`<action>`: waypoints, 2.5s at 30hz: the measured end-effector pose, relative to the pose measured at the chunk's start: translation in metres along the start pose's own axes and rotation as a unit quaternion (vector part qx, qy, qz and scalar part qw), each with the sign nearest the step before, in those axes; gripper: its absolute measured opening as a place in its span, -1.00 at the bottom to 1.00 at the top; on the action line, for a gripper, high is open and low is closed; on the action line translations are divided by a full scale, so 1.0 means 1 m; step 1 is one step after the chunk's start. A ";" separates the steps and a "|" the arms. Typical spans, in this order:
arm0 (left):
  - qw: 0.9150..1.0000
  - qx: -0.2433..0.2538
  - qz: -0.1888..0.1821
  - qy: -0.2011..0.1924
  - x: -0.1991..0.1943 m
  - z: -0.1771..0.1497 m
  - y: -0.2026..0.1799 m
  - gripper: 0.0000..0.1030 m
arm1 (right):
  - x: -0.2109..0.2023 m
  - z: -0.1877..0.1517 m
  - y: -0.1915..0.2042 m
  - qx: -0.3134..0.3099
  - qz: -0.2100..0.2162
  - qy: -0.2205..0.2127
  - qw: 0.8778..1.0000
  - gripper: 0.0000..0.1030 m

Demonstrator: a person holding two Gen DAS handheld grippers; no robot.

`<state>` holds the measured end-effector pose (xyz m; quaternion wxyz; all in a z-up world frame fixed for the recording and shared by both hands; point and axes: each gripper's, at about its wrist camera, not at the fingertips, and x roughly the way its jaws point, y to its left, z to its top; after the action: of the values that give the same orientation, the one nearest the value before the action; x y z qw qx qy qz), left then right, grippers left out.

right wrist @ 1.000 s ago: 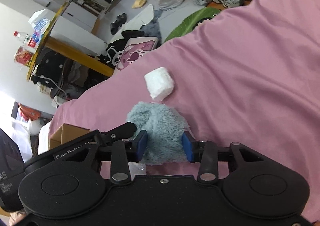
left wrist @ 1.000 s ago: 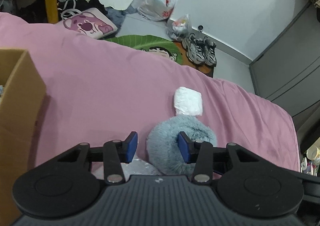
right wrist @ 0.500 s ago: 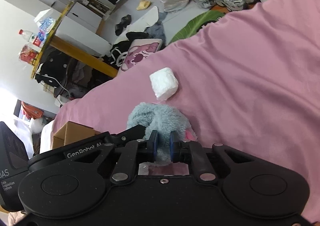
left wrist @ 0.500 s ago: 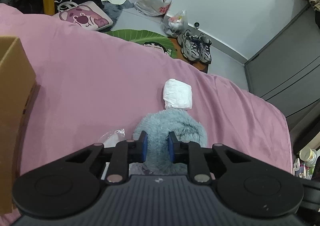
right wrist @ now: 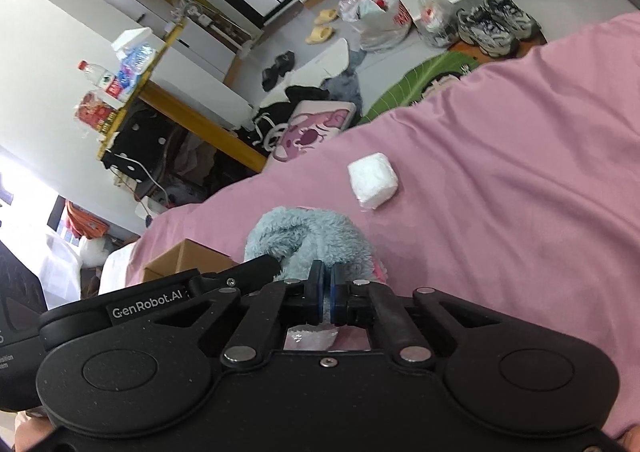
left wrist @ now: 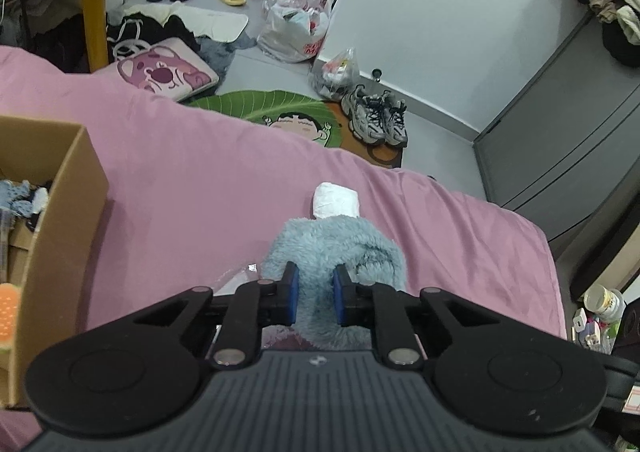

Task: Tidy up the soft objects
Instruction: 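Lift the grey plush with the left tool and carry it over the box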

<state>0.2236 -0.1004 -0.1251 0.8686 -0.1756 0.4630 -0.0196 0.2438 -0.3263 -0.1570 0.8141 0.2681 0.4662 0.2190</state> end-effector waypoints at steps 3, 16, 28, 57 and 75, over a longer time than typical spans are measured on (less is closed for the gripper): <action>1.000 0.003 -0.001 -0.008 -0.012 -0.002 0.000 -0.70 | -0.008 -0.004 0.005 -0.004 0.008 -0.006 1.000 -0.95; 0.999 0.005 -0.005 -0.043 -0.064 -0.012 0.005 -0.72 | -0.035 -0.018 0.037 -0.047 0.030 -0.031 0.998 -0.96; 0.996 0.000 0.004 -0.085 -0.110 -0.016 0.024 -0.73 | -0.048 -0.028 0.075 -0.080 0.068 -0.045 0.993 -0.96; 0.990 -0.068 0.035 -0.119 -0.167 -0.011 0.125 -0.73 | 0.002 -0.057 0.160 -0.118 0.112 -0.009 0.987 -0.97; 0.988 -0.115 0.052 -0.091 -0.140 -0.001 0.181 -0.76 | 0.051 -0.060 0.176 -0.118 0.100 0.022 0.988 -0.85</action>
<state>0.1195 0.0968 -0.0727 0.8811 -0.2511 0.3894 0.0953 0.1967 -0.1476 -0.1024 0.8036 0.2109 0.4254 0.3587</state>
